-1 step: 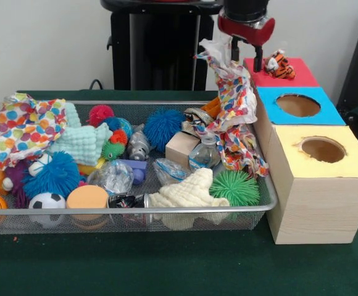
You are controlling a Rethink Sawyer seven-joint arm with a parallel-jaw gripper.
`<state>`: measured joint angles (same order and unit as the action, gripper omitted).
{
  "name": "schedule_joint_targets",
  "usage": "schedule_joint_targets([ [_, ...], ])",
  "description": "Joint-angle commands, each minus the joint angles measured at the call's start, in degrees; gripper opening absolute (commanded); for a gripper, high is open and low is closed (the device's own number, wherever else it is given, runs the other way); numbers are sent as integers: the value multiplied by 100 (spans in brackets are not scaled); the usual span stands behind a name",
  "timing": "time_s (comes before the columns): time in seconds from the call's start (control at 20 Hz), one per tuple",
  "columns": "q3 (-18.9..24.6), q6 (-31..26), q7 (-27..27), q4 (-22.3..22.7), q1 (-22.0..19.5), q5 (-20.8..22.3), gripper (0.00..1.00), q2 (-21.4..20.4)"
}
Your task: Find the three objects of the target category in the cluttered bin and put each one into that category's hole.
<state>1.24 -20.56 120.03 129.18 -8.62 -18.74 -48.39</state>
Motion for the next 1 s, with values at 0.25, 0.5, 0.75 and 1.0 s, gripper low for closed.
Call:
schedule_joint_targets([
  [0.25, 2336, 1978, 1822, 1146, -1393, -815, 100, 136],
  [0.5, 2291, 2066, 1928, 1102, -1285, -719, 100, 226],
  [0.75, 2327, 1620, 2051, 1158, -1113, -1061, 100, -271],
  [1.0, 2344, 993, 2063, 1111, -972, -1450, 100, -729],
])
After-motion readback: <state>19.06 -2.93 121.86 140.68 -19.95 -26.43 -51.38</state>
